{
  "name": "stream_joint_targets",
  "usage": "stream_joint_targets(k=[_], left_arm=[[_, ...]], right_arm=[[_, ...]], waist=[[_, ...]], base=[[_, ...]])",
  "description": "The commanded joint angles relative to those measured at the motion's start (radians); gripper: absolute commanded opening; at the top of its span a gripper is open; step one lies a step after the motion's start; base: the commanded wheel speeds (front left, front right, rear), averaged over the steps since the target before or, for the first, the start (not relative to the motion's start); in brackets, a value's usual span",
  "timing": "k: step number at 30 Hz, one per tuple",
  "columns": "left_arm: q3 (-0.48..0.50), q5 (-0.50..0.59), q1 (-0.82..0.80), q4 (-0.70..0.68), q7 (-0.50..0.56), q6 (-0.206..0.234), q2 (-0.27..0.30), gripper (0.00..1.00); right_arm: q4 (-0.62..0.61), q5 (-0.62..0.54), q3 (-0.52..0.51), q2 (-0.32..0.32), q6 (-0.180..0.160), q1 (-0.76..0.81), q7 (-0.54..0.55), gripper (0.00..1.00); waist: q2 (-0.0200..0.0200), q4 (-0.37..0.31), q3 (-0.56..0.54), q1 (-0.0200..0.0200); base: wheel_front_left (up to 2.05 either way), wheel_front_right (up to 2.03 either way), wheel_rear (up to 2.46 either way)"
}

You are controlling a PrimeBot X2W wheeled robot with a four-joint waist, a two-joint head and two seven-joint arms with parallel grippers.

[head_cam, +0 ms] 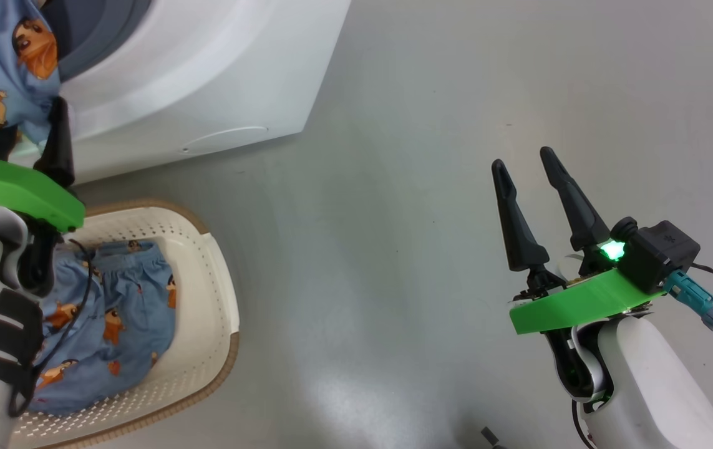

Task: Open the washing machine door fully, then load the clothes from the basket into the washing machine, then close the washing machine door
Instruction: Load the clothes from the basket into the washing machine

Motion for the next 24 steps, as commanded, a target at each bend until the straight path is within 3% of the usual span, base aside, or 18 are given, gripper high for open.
stream_joint_targets(k=[1, 4, 5, 6, 15, 24], left_arm=[[0.02, -0.009, -0.03, -0.003, -0.012, 0.001, 0.035, 0.75], [0.015, -0.022, -0.042, 0.01, -0.019, 0.001, 0.031, 0.34], [0.013, -0.025, -0.045, 0.013, -0.022, 0.001, 0.03, 0.13], [0.01, -0.028, -0.047, 0.015, -0.025, 0.001, 0.029, 0.0], [-0.036, -0.063, -0.02, -0.002, -0.036, 0.001, 0.023, 0.0], [-0.058, -0.039, 0.031, -0.109, -0.06, 0.001, 0.067, 0.0]], right_arm=[[-0.024, 0.004, 0.022, 0.004, 0.006, 0.001, -0.008, 1.0], [-0.022, 0.001, 0.024, 0.004, 0.006, -0.002, -0.008, 1.0], [-0.021, 0.0, 0.024, 0.004, 0.006, -0.003, -0.008, 1.0], [-0.021, -0.001, 0.024, 0.004, 0.006, -0.003, -0.008, 1.0], [-0.01, -0.004, 0.026, 0.004, 0.006, -0.004, -0.008, 1.0], [0.001, 0.005, 0.019, 0.004, 0.006, 0.001, -0.008, 1.0]], waist=[[0.0, 0.003, -0.001, 0.0], [0.0, 0.01, -0.002, 0.0], [0.0, 0.012, -0.002, 0.0], [0.0, 0.014, -0.004, 0.0], [0.0, 0.035, -0.025, 0.0], [0.0, 0.061, -0.057, 0.0]], base=[[0.0, 0.0, 0.0], [0.0, 0.0, 0.0], [0.0, 0.0, 0.0], [0.0, 0.0, 0.0], [0.0, 0.0, 0.0], [0.0, 0.0, 0.0]])
